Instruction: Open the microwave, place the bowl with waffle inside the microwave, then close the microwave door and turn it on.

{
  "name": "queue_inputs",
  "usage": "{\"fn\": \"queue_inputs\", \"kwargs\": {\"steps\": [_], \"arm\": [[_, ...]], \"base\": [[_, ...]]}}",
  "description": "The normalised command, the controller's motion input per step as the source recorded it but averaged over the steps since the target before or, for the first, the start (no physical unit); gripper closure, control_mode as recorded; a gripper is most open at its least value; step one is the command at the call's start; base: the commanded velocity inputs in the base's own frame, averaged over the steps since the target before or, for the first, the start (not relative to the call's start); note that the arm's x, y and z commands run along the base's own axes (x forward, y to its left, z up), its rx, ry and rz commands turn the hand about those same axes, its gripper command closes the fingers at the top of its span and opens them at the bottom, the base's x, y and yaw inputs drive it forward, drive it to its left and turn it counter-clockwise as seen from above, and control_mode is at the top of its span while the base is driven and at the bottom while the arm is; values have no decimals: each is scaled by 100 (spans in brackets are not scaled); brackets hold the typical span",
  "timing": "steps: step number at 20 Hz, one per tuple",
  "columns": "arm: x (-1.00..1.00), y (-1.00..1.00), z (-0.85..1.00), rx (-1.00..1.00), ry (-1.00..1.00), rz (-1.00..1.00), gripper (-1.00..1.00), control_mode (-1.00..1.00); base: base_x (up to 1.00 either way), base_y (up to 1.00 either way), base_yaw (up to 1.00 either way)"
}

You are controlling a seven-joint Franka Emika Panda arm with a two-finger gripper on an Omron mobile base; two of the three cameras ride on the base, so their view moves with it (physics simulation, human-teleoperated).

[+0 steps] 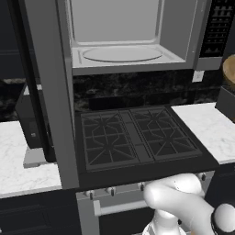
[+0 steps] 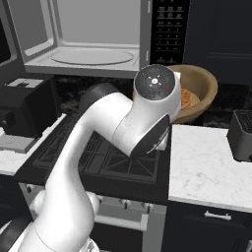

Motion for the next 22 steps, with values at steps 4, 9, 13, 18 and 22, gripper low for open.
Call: {"fn": "queue_inputs", "kwargs": {"steps": [4, 9, 13, 18, 22], "arm": [[0, 100, 36, 0, 0, 16, 100, -100], [0, 100, 15, 0, 3, 22, 100, -100], [0, 100, 18, 0, 5, 20, 100, -100], [9, 99, 26, 4, 1, 15, 100, -100], [45, 90, 39, 8, 0, 4, 100, -100]], "base": [[0, 0, 0], [0, 0, 0], [0, 0, 0], [0, 0, 0], [0, 0, 0]]}}
